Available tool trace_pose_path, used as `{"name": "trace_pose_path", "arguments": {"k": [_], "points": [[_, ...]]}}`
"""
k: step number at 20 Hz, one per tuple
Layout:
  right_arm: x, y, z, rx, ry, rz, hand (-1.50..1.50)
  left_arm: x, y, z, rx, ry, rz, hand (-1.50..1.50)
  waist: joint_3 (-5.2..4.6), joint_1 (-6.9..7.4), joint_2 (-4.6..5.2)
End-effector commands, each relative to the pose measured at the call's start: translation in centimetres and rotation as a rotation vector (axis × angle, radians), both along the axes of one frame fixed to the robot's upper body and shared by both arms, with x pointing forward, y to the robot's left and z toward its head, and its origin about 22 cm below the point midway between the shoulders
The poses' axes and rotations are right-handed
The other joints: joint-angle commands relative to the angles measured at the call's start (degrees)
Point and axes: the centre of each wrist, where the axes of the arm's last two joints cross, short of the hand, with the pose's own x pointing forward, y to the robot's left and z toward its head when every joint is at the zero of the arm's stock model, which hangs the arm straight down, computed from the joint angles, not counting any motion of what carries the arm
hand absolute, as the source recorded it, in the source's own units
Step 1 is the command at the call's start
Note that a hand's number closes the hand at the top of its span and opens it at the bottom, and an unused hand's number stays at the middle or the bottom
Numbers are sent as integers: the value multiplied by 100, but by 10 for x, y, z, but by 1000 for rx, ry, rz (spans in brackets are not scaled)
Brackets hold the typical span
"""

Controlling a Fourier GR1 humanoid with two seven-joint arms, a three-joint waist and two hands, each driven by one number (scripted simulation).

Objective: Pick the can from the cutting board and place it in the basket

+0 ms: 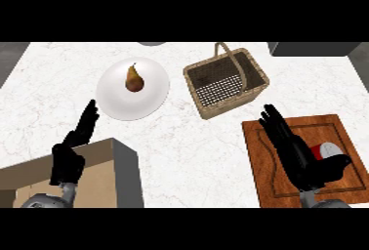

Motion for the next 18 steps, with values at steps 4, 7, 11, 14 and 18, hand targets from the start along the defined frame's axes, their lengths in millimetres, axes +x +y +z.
{"name": "trace_pose_path", "arguments": {"k": [4,7,11,14,18], "points": [[59,-45,84,195,-336,221,150,4,33,20,-41,12,26,0,-49,86,-29],[61,-36,149,-102,-609,514,150,-16,20,13,-158,59,-24,0,-39,230,-156],[49,-28,139,-152,-738,724,-150,-11,48,25,-141,55,27,0,-46,-108,-61],[34,-27,123,-90,-807,693,-150,-5,55,29,-156,86,50,0,-70,-308,-92],[34,-24,137,-216,-749,652,-150,-6,66,40,-124,86,80,0,-88,-307,-102]]}}
